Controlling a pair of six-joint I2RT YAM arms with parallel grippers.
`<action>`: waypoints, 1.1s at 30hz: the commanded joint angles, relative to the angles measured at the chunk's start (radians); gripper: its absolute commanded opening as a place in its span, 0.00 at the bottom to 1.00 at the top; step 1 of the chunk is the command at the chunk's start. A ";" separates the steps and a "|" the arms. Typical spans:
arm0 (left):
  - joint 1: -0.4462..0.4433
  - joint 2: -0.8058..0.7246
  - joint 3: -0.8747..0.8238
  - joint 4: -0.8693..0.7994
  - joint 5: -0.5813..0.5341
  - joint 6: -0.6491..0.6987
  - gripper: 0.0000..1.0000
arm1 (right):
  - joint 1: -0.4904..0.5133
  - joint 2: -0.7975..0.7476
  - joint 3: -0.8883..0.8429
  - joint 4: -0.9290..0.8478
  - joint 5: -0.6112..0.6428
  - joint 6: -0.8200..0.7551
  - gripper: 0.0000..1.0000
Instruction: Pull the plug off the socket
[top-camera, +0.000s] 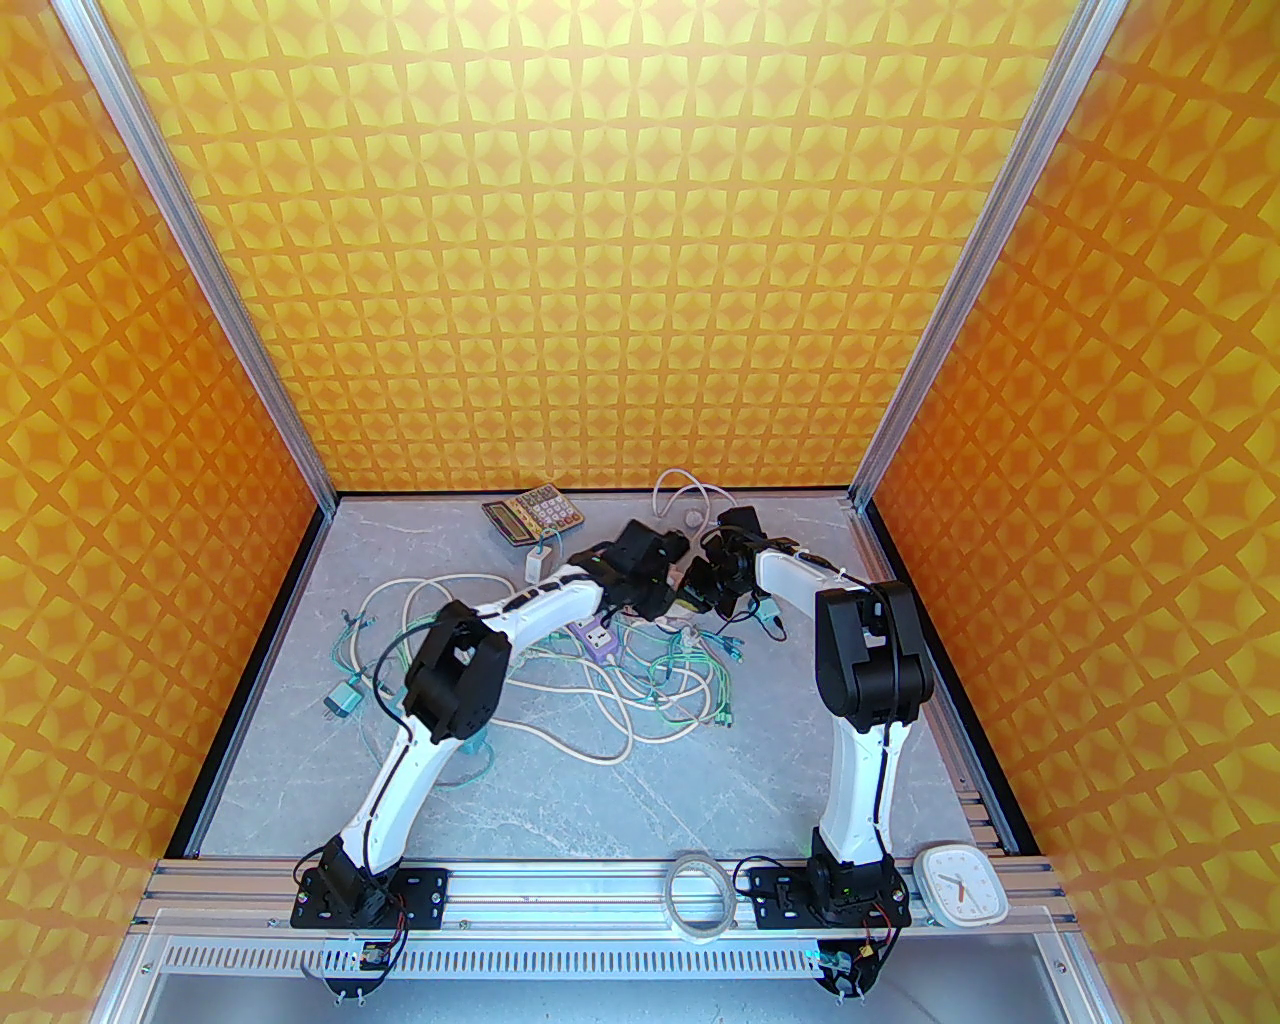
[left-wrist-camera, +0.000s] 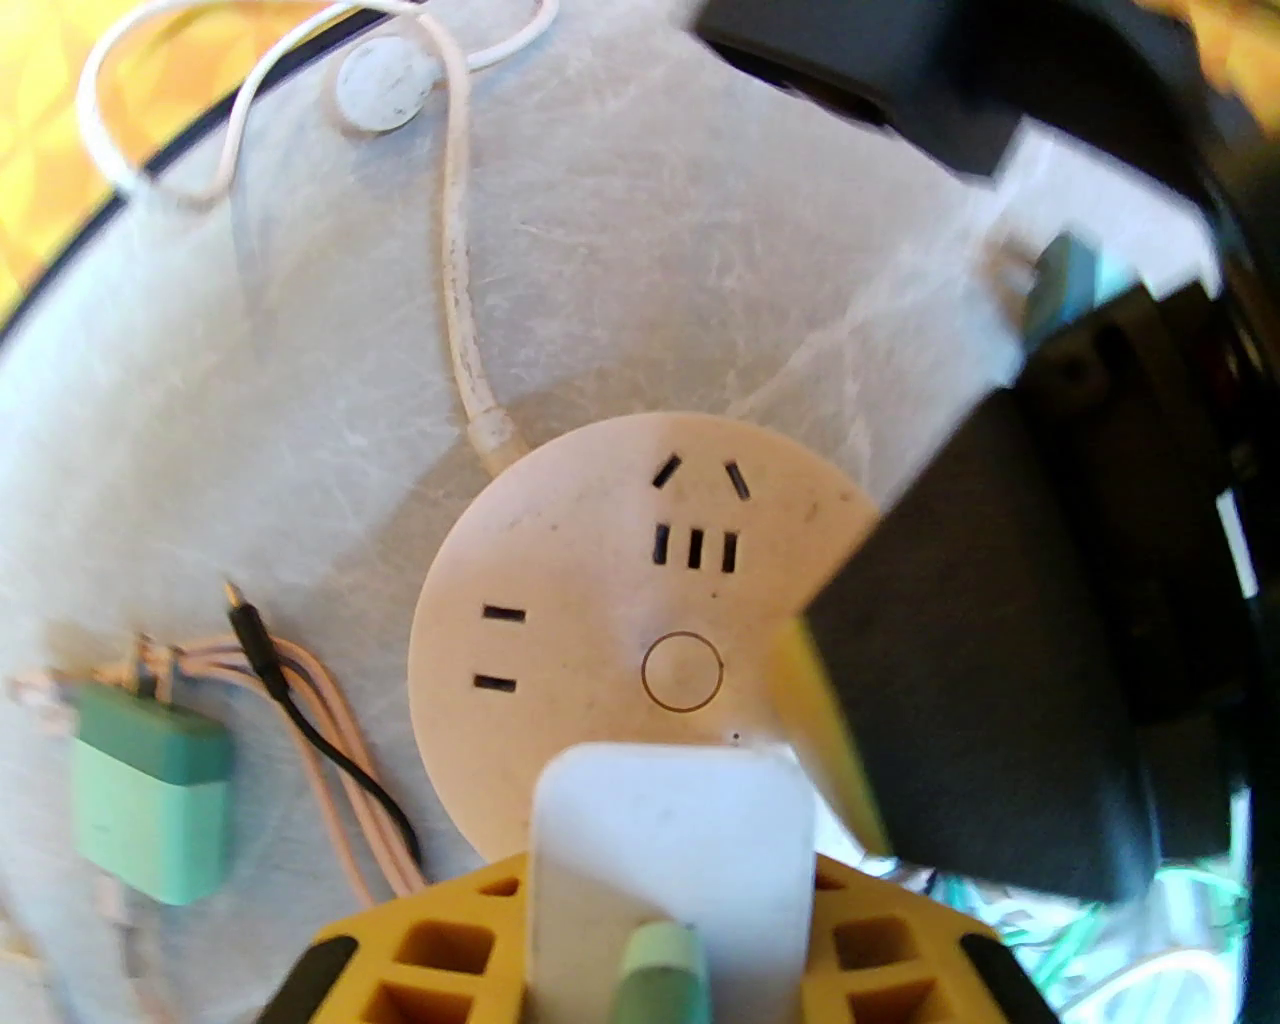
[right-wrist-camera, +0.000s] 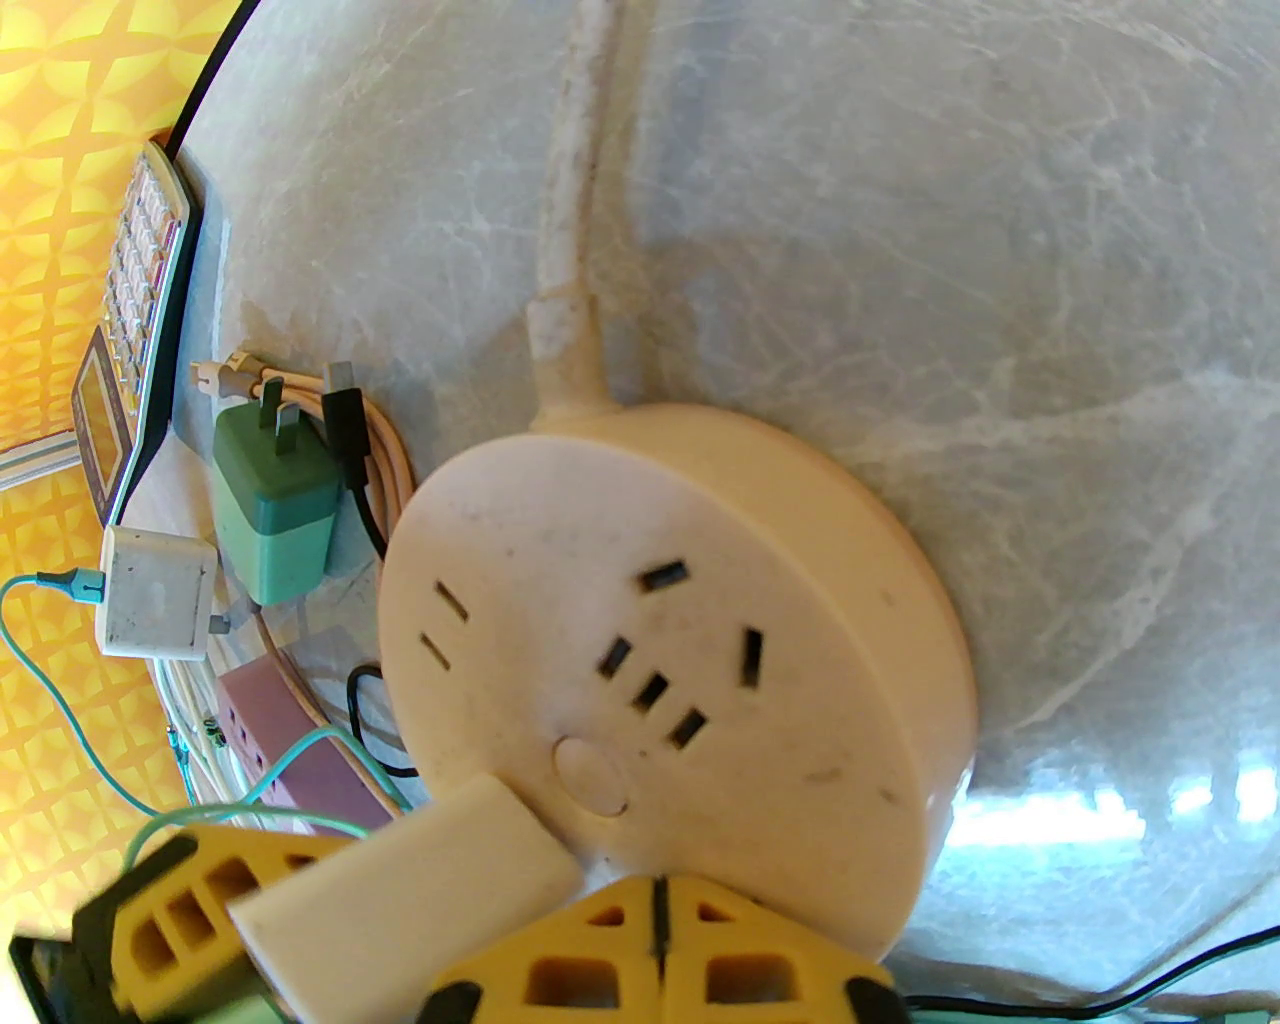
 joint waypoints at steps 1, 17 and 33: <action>0.048 -0.095 0.001 0.120 0.059 -0.075 0.00 | 0.006 0.094 -0.047 -0.113 0.109 -0.009 0.00; -0.073 -0.049 0.084 -0.012 -0.221 0.145 0.00 | 0.006 0.099 -0.039 -0.115 0.105 -0.007 0.00; 0.078 -0.129 0.058 0.018 -0.072 -0.073 0.00 | 0.003 -0.132 0.027 -0.051 0.064 -0.022 0.41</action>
